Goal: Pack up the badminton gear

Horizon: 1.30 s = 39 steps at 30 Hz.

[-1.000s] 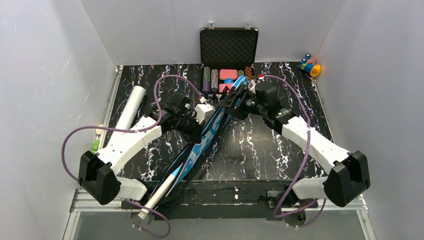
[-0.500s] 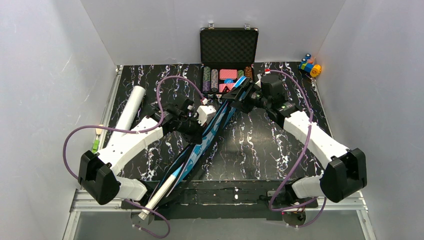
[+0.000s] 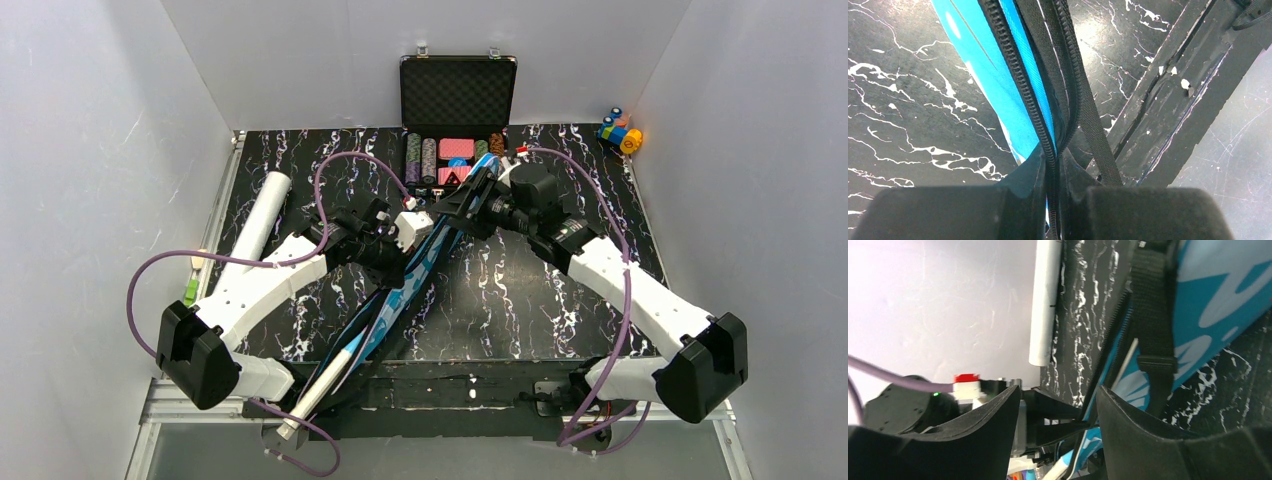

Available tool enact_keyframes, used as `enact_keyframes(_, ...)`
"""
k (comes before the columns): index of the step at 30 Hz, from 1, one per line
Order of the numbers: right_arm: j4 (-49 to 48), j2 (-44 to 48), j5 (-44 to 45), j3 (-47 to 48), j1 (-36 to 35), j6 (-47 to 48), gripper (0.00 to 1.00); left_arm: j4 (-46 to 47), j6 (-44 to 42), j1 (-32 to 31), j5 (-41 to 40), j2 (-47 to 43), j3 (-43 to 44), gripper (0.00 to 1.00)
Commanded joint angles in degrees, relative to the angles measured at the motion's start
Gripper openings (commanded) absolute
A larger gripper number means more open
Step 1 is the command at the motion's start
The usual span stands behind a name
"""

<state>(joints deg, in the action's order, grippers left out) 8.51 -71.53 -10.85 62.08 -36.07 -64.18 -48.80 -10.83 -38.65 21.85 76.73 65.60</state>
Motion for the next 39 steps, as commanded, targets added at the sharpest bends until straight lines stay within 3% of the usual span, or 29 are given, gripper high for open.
enact_keyframes(1, 2.9, -1.4, 4.7, 1.1, -0.3, 2.0, 0.65, 0.7, -0.4, -0.4, -1.0, -0.5, 2.2, 0.0)
enact_keyframes(15, 5.5, -5.0, 16.7, 6.1, 1.1, 7.1, 0.66, 0.1, -0.7, -0.5, 0.8, -1.6, 1.7, 0.0)
enact_keyframes(34, 4.0, -8.3, 14.3, 10.8, 5.9, 6.8, 0.65, 0.1, -1.2, -0.9, 2.5, -2.4, 0.2, 0.0)
enact_keyframes(36, 4.8, -7.3, 13.7, 10.0, 5.9, 6.0, 0.62, 0.2, -1.3, -1.0, 2.6, -2.5, 0.0, 0.0)
enact_keyframes(39, 3.3, -5.0, 13.0, 6.6, 6.0, 5.4, 0.41, 0.3, -1.2, -1.1, 2.5, -2.5, 0.1, 0.0)
